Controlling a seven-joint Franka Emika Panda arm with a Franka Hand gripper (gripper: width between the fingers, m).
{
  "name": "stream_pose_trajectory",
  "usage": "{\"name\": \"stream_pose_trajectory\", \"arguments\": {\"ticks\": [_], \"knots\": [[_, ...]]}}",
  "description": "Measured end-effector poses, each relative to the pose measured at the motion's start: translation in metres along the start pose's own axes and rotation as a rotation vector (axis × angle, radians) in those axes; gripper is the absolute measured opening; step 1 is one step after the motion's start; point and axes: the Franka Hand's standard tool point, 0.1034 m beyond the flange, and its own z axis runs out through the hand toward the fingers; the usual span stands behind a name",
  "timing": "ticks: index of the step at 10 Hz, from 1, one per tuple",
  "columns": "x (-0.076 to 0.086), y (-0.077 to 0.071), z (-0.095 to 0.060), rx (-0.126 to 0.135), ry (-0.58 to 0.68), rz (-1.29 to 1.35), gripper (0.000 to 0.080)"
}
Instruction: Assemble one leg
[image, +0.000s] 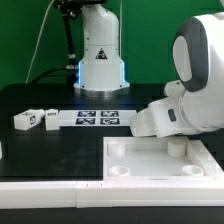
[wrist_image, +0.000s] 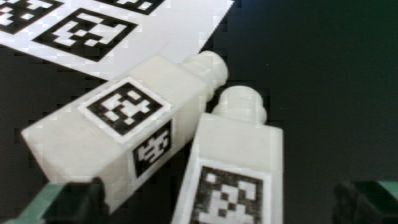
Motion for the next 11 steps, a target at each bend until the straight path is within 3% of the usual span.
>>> {"name": "stream_pose_trajectory", "arguments": {"ticks": [1, 3, 9, 11], "knots": [[0.0, 0.0, 0.0, 0.0, 0.0, 0.0, 0.0533], [0.0, 0.0, 0.0, 0.0, 0.0, 0.0, 0.0287], [-0.001, 0.0, -0.001, 0.0, 0.0, -0.002, 0.0287], [-0.02, -0.002, -0.015, -0.006, -0.015, -0.002, 0.0288]]}}
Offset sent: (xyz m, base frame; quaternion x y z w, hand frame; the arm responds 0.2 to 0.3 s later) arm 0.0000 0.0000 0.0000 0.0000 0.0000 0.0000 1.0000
